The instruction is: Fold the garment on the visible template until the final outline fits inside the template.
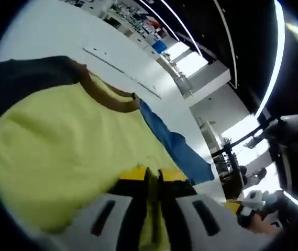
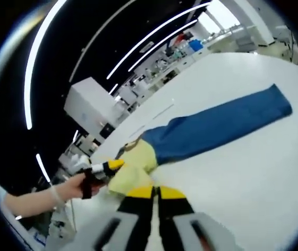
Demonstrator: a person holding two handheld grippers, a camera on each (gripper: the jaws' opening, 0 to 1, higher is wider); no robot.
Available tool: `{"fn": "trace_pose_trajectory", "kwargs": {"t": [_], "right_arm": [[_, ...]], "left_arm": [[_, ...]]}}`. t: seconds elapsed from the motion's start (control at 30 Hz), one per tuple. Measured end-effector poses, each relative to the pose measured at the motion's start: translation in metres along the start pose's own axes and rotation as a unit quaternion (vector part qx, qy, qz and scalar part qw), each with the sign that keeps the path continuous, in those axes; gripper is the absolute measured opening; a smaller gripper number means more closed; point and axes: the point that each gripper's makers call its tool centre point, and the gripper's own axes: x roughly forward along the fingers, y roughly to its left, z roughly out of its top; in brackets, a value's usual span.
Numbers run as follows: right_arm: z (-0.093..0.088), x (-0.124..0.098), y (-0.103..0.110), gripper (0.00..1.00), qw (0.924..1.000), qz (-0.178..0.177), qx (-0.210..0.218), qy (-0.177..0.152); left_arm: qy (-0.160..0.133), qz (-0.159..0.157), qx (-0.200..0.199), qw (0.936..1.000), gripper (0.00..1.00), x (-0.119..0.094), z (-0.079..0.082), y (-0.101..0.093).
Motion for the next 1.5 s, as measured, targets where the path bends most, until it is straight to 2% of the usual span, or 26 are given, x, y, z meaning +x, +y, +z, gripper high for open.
{"fn": "trace_pose_trajectory", "kwargs": {"t": [0.03, 0.17, 0.23, 0.3, 0.43, 0.47, 0.57, 0.7, 0.87, 0.97, 1.07, 1.13, 1.23, 1.3, 1.37, 1.5], "right_arm": [[0.000, 0.000, 0.000, 0.00, 1.0000, 0.001, 0.001, 0.000], [-0.001, 0.000, 0.003, 0.00, 1.0000, 0.003, 0.005, -0.001], [-0.002, 0.000, 0.004, 0.00, 1.0000, 0.004, 0.005, 0.000], [-0.003, -0.001, 0.005, 0.00, 1.0000, 0.005, 0.006, 0.000], [-0.004, -0.001, 0.006, 0.00, 0.9999, 0.006, 0.008, 0.001], [-0.003, -0.002, 0.006, 0.00, 0.9999, 0.007, 0.009, 0.000], [-0.003, -0.002, 0.008, 0.00, 0.9999, 0.008, 0.010, -0.001], [-0.004, -0.003, 0.010, 0.00, 0.9999, 0.010, 0.011, -0.001], [-0.005, -0.004, 0.012, 0.00, 0.9999, 0.012, 0.012, -0.001], [-0.004, -0.005, 0.012, 0.00, 0.9998, 0.012, 0.012, -0.002], [-0.004, -0.006, 0.012, 0.00, 0.9999, 0.011, 0.012, -0.003], [-0.005, -0.006, 0.011, 0.00, 0.9998, 0.012, 0.015, -0.004], [-0.005, -0.006, 0.011, 0.00, 0.9998, 0.012, 0.017, -0.005], [-0.006, -0.006, 0.012, 0.00, 0.9997, 0.012, 0.019, -0.005], [-0.008, -0.008, 0.014, 0.00, 0.9997, 0.011, 0.020, -0.006], [-0.009, -0.009, 0.014, 0.00, 0.9997, 0.011, 0.022, -0.006]], "left_arm": [[-0.002, -0.006, 0.007, 1.0000, 0.20, 0.001, 0.000, 0.008], [-0.003, -0.025, 0.081, 0.9963, 0.44, -0.007, 0.011, 0.004], [0.006, -0.040, 0.098, 0.9943, 0.63, -0.011, 0.010, -0.004], [0.017, -0.048, 0.127, 0.9906, 0.81, -0.018, 0.006, -0.014], [0.047, -0.068, 0.177, 0.9807, 0.99, -0.025, -0.008, -0.022], [0.063, -0.072, 0.192, 0.9768, 0.98, -0.029, -0.013, -0.023], [0.084, -0.074, 0.225, 0.9679, 0.99, -0.039, -0.025, -0.030], [0.097, -0.070, 0.245, 0.9622, 0.99, -0.045, -0.030, -0.027], [0.109, -0.072, 0.250, 0.9595, 0.99, -0.050, -0.032, -0.030], [0.126, -0.069, 0.259, 0.9550, 0.99, -0.055, -0.040, -0.028], [0.144, -0.066, 0.275, 0.9483, 0.89, -0.061, -0.047, -0.025], [0.156, -0.070, 0.274, 0.9464, 0.83, -0.065, -0.054, -0.027], [0.173, -0.071, 0.264, 0.9463, 0.85, -0.067, -0.064, -0.027], [0.181, -0.077, 0.263, 0.9445, 0.76, -0.068, -0.070, -0.030], [0.189, -0.085, 0.251, 0.9456, 0.70, -0.069, -0.075, -0.031], [0.196, -0.078, 0.248, 0.9455, 0.67, -0.067, -0.083, -0.030]]}}
